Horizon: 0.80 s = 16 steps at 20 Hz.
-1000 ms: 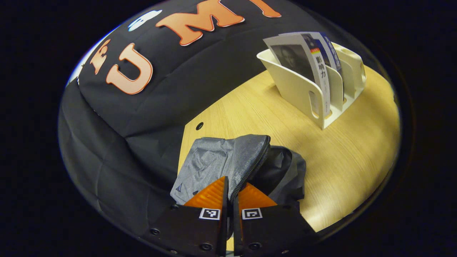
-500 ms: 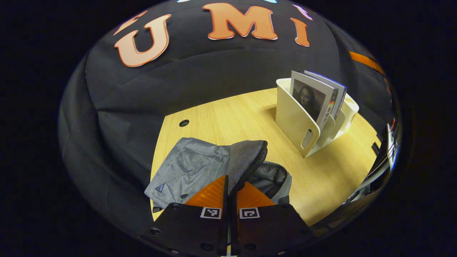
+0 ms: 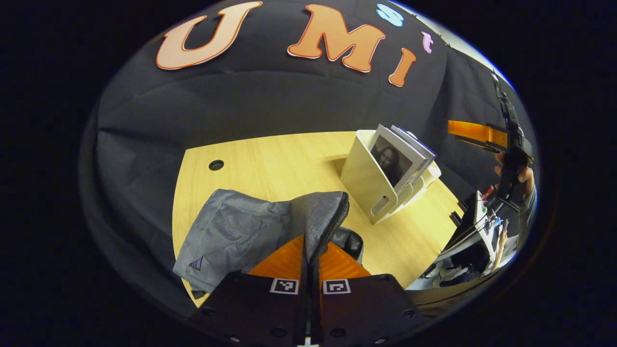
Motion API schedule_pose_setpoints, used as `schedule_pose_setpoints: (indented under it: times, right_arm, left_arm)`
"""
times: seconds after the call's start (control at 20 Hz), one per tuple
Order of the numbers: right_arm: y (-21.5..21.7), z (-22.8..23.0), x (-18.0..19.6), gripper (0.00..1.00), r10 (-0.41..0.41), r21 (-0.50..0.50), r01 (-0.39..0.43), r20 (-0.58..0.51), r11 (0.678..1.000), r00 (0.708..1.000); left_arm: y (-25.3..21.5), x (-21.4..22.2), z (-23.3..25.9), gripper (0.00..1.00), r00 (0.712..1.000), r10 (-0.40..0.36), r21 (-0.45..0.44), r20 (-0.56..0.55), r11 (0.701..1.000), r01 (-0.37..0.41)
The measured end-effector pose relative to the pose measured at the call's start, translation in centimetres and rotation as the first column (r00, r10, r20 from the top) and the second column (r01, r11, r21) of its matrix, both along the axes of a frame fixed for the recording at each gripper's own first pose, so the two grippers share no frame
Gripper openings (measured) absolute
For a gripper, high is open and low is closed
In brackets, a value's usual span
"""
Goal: Open the schoolbag, grab two books from the bookshelf and put them into the schoolbag.
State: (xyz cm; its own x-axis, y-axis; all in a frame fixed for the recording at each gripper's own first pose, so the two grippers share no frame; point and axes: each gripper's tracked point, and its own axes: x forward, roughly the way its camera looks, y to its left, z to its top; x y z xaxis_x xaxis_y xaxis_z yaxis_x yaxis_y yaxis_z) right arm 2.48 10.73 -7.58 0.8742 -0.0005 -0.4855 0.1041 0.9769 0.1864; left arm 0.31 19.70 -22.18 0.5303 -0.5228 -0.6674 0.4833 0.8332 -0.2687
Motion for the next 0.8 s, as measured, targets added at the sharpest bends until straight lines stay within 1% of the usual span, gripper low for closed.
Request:
schedule_pose_setpoints:
  times: [0.15, 0.2, 0.3, 0.4, 0.45, 0.5, 0.55, 0.65, 0.8]
  right_arm:
    - [0.6, -1.7, 0.6, 0.95, 0.007, -0.017, -0.010, -0.122, 1.000, 0.993]
    - [0.6, -2.2, 0.7, 0.96, 0.012, -0.029, -0.017, -0.168, 0.999, 0.986]
    - [1.0, -2.7, 1.3, 0.96, 0.032, -0.037, -0.042, -0.242, 0.998, 0.970]
    - [1.1, -3.7, 1.8, 0.96, 0.072, -0.068, -0.097, -0.308, 0.993, 0.949]
    - [0.9, -4.0, 2.1, 0.96, 0.084, -0.106, -0.127, -0.337, 0.986, 0.938]
    - [0.6, -4.4, 2.3, 0.96, 0.094, -0.139, -0.154, -0.365, 0.978, 0.926]
    - [0.5, -4.7, 2.9, 0.96, 0.109, -0.161, -0.184, -0.389, 0.970, 0.915]
    - [0.6, -5.2, 3.8, 0.97, 0.136, -0.159, -0.224, -0.430, 0.961, 0.892]
    - [1.4, -6.8, 5.5, 0.96, 0.161, -0.106, -0.241, -0.486, 0.965, 0.859]
  left_arm:
    - [0.6, 0.8, 0.7, 0.04, 0.998, -0.054, -0.006, -0.046, 0.999, 0.053]
    - [0.3, 0.9, 0.9, 0.04, 0.994, -0.078, -0.021, -0.070, 0.997, 0.077]
    - [0.5, 1.2, 1.7, 0.04, 0.990, -0.115, -0.033, -0.079, 0.993, 0.112]
    - [0.7, 1.5, 2.5, 0.04, 0.988, -0.123, -0.052, -0.097, 0.992, 0.119]
    - [0.7, 1.6, 3.0, 0.04, 0.986, -0.130, -0.078, -0.107, 0.990, 0.122]
    - [0.9, 1.5, 3.2, 0.04, 0.982, -0.135, -0.084, -0.131, 0.989, 0.125]
    - [1.0, 1.8, 3.3, 0.04, 0.981, -0.141, -0.093, -0.131, 0.987, 0.129]
    - [1.2, 2.0, 3.7, 0.04, 0.978, -0.150, -0.111, -0.147, 0.985, 0.134]
    - [0.4, 3.1, 4.2, 0.04, 0.972, -0.143, -0.144, -0.184, 0.983, 0.118]
